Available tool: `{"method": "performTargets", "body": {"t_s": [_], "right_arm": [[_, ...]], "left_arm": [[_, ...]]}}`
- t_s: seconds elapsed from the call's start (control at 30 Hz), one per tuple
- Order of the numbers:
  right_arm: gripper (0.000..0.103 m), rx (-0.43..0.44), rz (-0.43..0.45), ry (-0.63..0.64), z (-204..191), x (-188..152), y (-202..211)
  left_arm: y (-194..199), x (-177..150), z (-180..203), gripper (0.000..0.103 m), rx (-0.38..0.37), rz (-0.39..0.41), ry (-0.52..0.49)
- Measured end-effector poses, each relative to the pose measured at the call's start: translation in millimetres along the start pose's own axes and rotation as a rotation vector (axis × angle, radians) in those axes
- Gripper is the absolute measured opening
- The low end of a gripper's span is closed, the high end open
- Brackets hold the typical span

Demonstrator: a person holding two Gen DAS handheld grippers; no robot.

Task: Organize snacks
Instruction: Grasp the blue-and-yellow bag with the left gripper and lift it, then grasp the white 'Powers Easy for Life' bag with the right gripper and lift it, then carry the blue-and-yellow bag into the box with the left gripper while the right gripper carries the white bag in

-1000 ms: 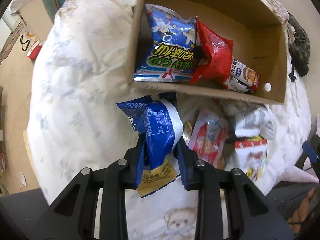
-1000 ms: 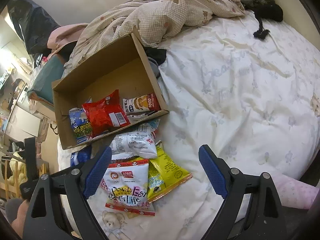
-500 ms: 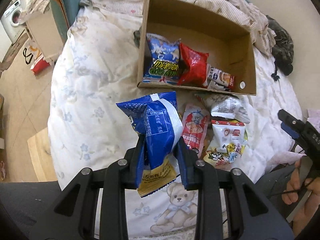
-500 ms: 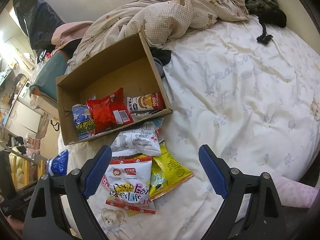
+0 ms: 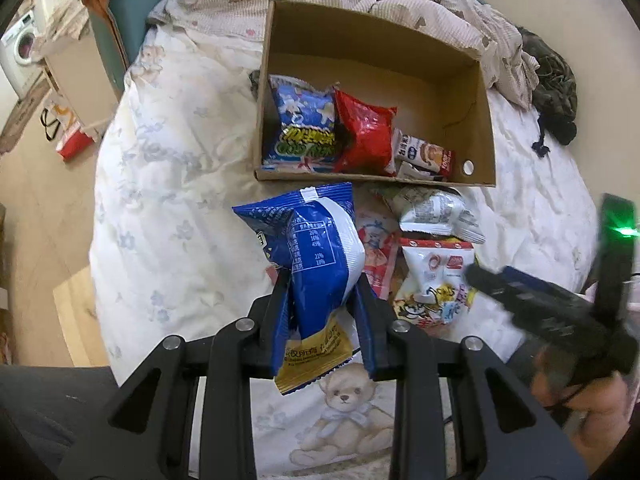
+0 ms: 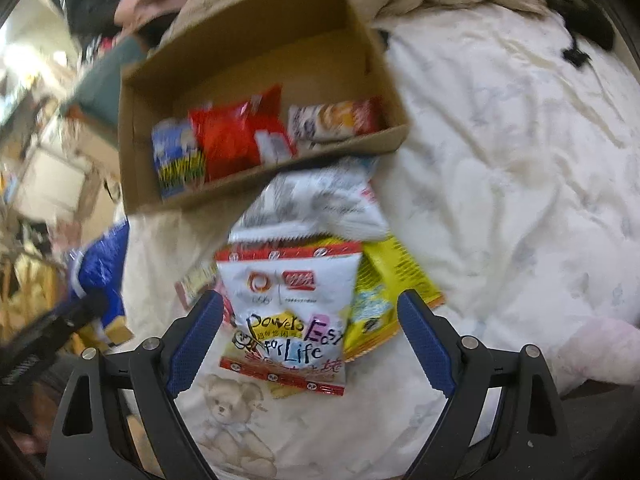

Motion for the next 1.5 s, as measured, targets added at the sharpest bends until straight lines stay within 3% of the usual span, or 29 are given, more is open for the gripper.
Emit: {"method": "performTargets", "body": {"t_s": [0.27,0.37,0.57,0.8,1.03,1.23,1.37,1.5], "right_arm": [[0.089,-0.020,-0.149,0.096,-28.2,-17.6,-56.6],[0.077,-0.055,-0.182,0.138,-33.7,-25.8,-71.9],[0.062,-0.021,-0.162,0.146,-39.4,-27.7,-65.5],[0.059,0.087,-0.124,0.088,-38.2,-22.2,-39.0],[0.058,0.182,-0.039,0.112,-51.4,-14.0,-5.1],[0.058,0.271,0.145,0.078,-55.5,10.0,37.8],[0.058,0.309,0.262,0.047,-52.6,28.1,64.9],[0.058,0.305,0.358,0.043,-46.8,43.5,89.9]], "left_arm": [[5.6,1.9,0.0,0.026,-0.014,0.017,0.011],[5.4,3.5,-1.5,0.026,-0.014,0.020,0.020],[3.6,3.8,-3.4,0.026,-0.008,0.020,0.028],[2.2,6.5,-6.6,0.026,0.011,0.038,0.033],[0.5,7.7,-16.5,0.026,0.051,0.051,0.044],[10.7,12.2,-20.6,0.026,0.056,0.109,0.049],[24.3,18.1,-16.2,0.026,-0.030,0.168,0.074],[43.7,28.6,-9.6,0.026,-0.040,0.248,0.044]]}}
Point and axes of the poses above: each gripper's, at about its wrist camera, not at the fingertips, and y roughly against the way its jaws point, z to its right, x to its top, the point moved 8 cm from there along -y, roughly the way its jaws point
